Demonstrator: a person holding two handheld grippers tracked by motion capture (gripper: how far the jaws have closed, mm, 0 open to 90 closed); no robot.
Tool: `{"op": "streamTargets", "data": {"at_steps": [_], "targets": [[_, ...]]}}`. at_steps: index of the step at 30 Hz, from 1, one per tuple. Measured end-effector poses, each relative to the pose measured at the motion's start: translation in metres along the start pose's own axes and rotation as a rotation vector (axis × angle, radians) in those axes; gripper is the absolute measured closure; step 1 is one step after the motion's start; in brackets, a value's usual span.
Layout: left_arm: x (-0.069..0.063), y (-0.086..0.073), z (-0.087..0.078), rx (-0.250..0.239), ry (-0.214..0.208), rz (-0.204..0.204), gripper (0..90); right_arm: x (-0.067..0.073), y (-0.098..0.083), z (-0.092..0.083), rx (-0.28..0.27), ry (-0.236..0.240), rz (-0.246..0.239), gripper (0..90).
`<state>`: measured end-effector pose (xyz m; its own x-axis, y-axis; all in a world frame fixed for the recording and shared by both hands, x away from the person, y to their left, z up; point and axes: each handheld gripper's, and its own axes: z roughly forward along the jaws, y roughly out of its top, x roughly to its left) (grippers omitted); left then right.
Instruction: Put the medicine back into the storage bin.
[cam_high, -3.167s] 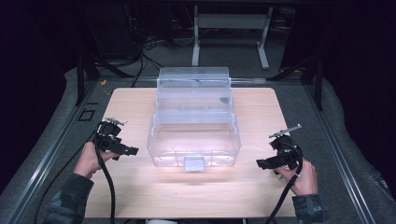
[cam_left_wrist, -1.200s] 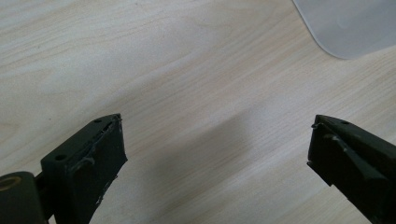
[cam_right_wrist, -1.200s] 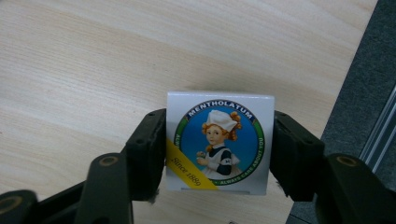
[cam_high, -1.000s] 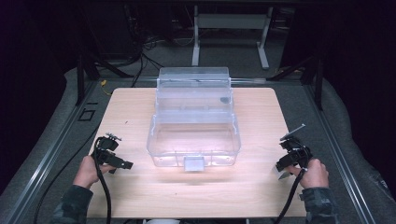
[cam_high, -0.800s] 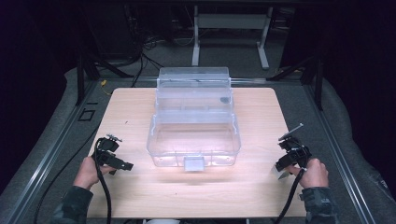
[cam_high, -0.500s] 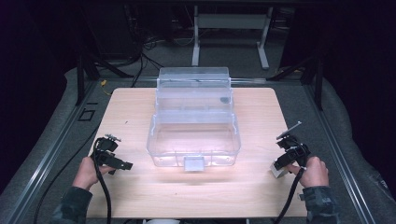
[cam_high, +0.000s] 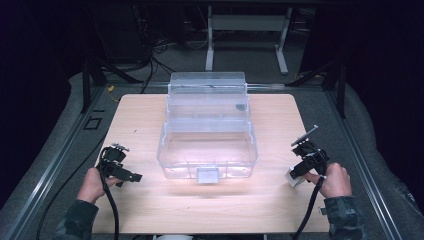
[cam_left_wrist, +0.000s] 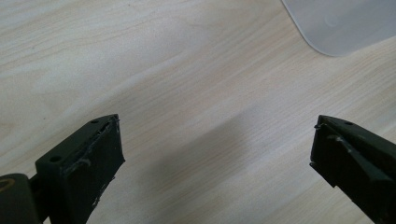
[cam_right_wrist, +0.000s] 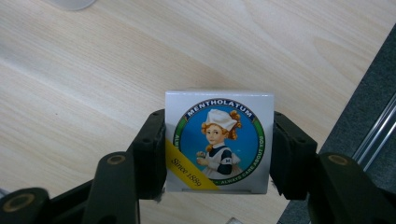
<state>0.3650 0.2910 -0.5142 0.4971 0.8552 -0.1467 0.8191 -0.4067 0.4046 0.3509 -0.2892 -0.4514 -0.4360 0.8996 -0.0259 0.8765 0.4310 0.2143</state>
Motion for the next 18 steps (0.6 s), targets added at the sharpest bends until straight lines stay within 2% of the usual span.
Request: {"op": "streamTargets", "data": {"at_steps": [15,16,17,18], "targets": [[0.0,0.002,-0.002,0.003,0.0,0.007,2.4,0.013,0.016,-0.017,-0.025,0.01,-0.057,46.2],[0.0,0.002,-0.002,0.004,0.001,0.009,2.5,0.014,0.017,-0.018,-0.022,-0.016,-0.064,46.2],[0.0,0.002,-0.002,0.006,0.0,0.009,2.4,0.014,0.018,-0.018,-0.021,-0.017,-0.068,46.2],[0.0,0.002,-0.001,0.008,-0.001,0.01,2.5,0.014,0.019,-0.019,-0.021,-0.002,-0.068,46.2]]}}
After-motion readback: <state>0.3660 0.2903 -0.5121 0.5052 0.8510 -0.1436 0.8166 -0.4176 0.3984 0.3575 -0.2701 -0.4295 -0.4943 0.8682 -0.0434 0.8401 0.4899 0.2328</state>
